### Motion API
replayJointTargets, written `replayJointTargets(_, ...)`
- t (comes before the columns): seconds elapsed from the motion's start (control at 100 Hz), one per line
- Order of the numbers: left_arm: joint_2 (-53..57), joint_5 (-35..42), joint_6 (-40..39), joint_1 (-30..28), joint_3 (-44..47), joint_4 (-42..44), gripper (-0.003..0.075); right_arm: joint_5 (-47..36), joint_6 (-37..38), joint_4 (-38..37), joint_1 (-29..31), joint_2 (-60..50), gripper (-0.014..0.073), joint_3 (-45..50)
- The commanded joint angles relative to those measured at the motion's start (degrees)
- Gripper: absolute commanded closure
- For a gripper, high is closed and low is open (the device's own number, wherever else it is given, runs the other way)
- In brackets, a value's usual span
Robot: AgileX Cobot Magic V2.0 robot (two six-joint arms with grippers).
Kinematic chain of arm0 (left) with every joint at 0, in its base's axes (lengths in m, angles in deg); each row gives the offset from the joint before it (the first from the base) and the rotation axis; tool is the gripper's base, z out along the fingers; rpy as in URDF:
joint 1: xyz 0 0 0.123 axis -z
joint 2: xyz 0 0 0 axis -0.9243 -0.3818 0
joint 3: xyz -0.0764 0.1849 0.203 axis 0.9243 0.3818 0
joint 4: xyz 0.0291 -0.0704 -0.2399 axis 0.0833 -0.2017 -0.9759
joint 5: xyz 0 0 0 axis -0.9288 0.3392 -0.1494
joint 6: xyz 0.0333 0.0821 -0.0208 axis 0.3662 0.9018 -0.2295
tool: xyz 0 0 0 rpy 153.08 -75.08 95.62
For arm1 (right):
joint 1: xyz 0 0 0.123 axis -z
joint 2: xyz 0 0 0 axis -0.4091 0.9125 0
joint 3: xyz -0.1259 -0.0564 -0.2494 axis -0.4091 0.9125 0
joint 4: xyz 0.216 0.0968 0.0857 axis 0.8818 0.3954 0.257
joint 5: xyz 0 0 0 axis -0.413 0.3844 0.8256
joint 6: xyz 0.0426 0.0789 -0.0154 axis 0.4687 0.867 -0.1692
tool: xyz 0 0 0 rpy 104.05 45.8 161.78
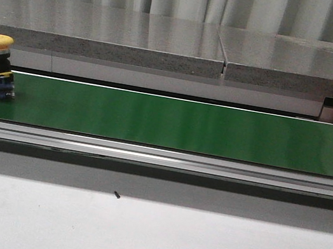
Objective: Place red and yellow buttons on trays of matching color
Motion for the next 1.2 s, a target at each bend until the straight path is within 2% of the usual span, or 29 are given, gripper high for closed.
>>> replayJointTargets(0.0, 3.72, 2.69, -0.52, 0.12, -1.88, -0.75, 0.0258, -3.36, -0.33, 1.15, -0.19, 0.05, 0.0662, -1.36)
replayJointTargets(0.19, 3.72, 3.18, -0.52, 0.12, -1.88, -0.75, 0.0538, -3.36, -0.33, 1.15, -0.19, 0.05, 0.0662, -1.36)
replayJointTargets(0.31, 4.53, 3.30, -0.52, 0.12, -1.88, -0.75, 0.0618, -3.36, -0.33, 1.15, -0.19, 0.05, 0.0662, -1.36)
replayJointTargets(0.5, 8.91, 1.02, -0.52, 0.12, -1.88, -1.42, 0.0630, -3.36, -0.33, 1.15, -0.19, 0.05, 0.0662, -1.36)
replayJointTargets(0.82, 18.51, -9.12, -0.52, 3.28, -1.22, -3.94, 0.0630, -3.36, -0.33, 1.15, -0.19, 0.05, 0.0662, -1.36)
replayJointTargets(0.99, 24.68, -9.31, -0.52, 7.52, 3.10, -3.95, 0.0631, -3.36, -0.33, 1.15, -0.19, 0.05, 0.0662, -1.36)
replayJointTargets(1.19, 33.38, -6.07, -0.20, 12.02, 13.28, -3.95, 0.0640, -3.36, -0.33, 1.15, -0.19, 0.05, 0.0662, -1.36)
